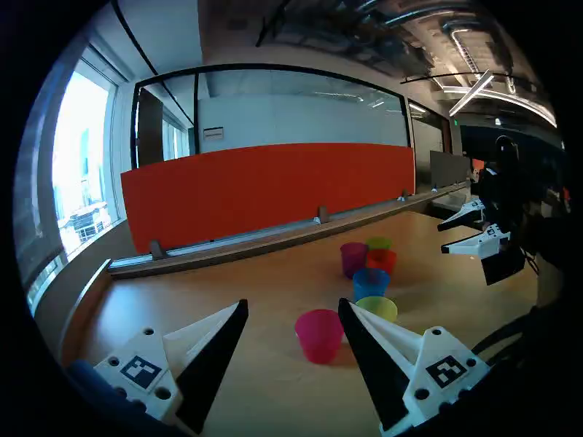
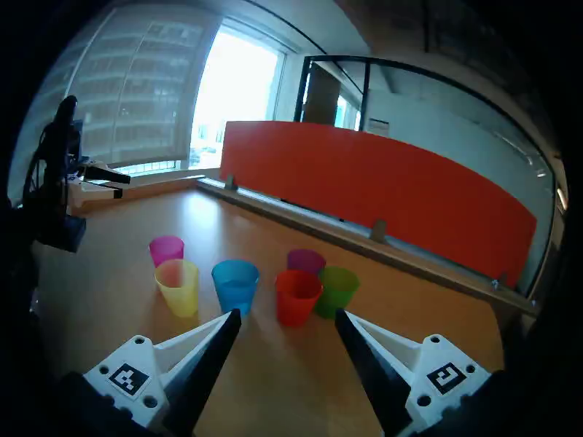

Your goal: Pour water

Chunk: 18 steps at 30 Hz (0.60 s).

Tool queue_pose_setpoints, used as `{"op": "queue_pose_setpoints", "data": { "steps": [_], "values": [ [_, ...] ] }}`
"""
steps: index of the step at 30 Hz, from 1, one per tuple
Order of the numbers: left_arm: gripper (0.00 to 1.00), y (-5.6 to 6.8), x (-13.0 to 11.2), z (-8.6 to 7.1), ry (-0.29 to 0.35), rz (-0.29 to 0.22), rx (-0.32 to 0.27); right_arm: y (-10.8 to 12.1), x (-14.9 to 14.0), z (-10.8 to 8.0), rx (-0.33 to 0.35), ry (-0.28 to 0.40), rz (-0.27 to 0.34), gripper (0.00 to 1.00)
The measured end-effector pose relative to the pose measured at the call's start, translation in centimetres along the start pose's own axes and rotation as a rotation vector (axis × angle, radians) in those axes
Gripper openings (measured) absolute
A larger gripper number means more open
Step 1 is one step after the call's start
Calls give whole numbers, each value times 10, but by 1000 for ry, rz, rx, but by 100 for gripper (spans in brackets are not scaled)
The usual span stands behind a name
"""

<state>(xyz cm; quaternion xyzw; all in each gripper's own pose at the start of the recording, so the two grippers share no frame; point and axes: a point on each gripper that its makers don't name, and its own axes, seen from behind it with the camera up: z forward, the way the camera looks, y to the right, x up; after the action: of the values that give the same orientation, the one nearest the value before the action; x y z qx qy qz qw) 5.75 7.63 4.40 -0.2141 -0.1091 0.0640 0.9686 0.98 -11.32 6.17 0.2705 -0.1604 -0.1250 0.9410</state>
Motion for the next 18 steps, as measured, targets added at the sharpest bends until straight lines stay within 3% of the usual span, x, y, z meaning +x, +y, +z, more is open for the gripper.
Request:
{"op": "queue_pose_setpoints", "data": {
  "steps": [18],
  "values": [
    [91,27,8,19,-53,61,-114,32,-3,26,6,-61,-5,100]
  ]
}}
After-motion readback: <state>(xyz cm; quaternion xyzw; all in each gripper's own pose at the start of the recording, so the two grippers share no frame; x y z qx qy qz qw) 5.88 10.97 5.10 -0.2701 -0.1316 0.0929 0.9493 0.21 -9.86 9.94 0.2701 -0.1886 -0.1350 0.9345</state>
